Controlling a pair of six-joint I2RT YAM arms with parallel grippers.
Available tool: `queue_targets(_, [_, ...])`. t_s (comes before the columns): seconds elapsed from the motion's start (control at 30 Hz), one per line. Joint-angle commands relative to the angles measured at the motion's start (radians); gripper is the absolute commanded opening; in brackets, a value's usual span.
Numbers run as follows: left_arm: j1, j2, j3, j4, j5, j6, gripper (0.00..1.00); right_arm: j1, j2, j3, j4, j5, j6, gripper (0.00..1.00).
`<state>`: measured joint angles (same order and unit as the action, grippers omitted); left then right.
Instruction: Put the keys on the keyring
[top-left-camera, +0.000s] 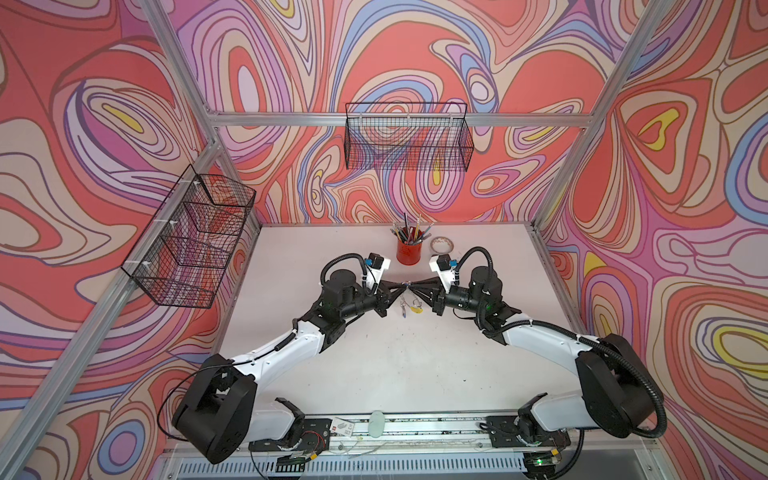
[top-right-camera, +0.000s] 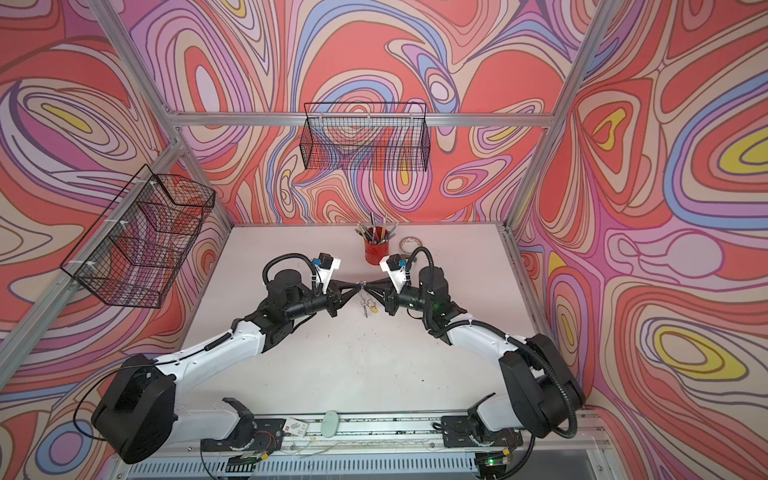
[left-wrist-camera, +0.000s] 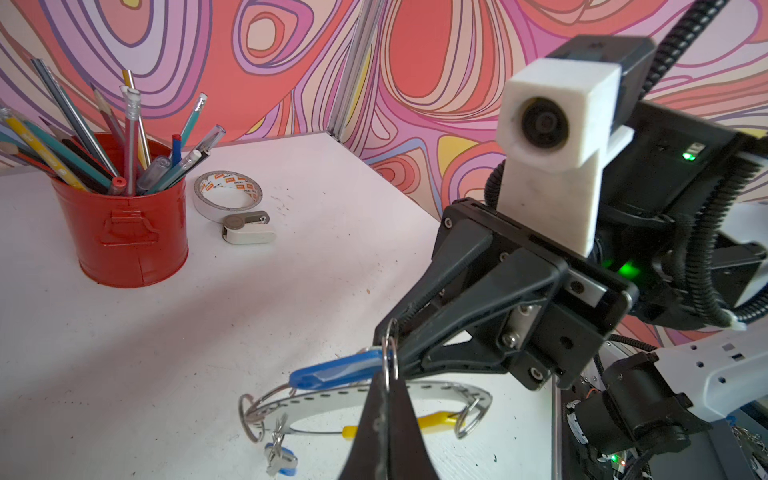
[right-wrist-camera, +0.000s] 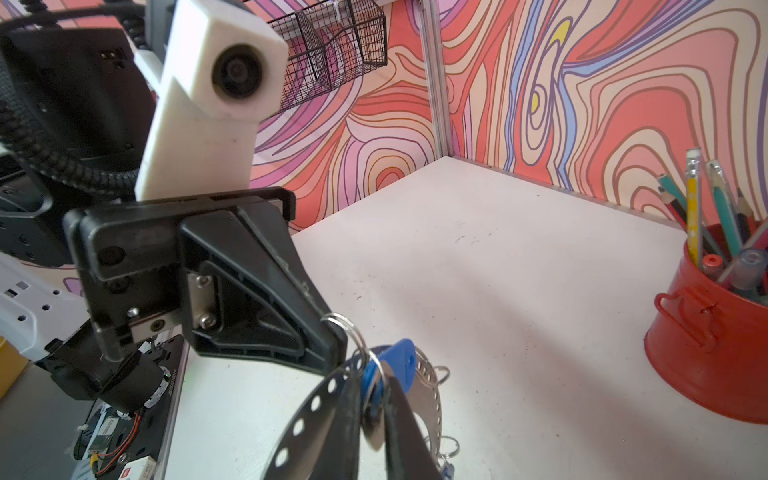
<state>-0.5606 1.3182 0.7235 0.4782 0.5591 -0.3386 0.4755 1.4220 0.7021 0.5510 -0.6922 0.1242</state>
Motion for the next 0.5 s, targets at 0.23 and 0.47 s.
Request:
queue_targets(0.23, [-0.043, -0.034, 0.083, 0.140, -0.022, -0.120, 0.00, 0.026, 0.050, -0.034, -0.084, 0.058, -0.015, 0.00])
queue_targets(0.47, [-0.053, -0.025, 0.090, 0.186, -0.053, -0.157, 0.00, 0.051, 0.072, -0.032, -0.107, 0.080, -0.017, 0.04])
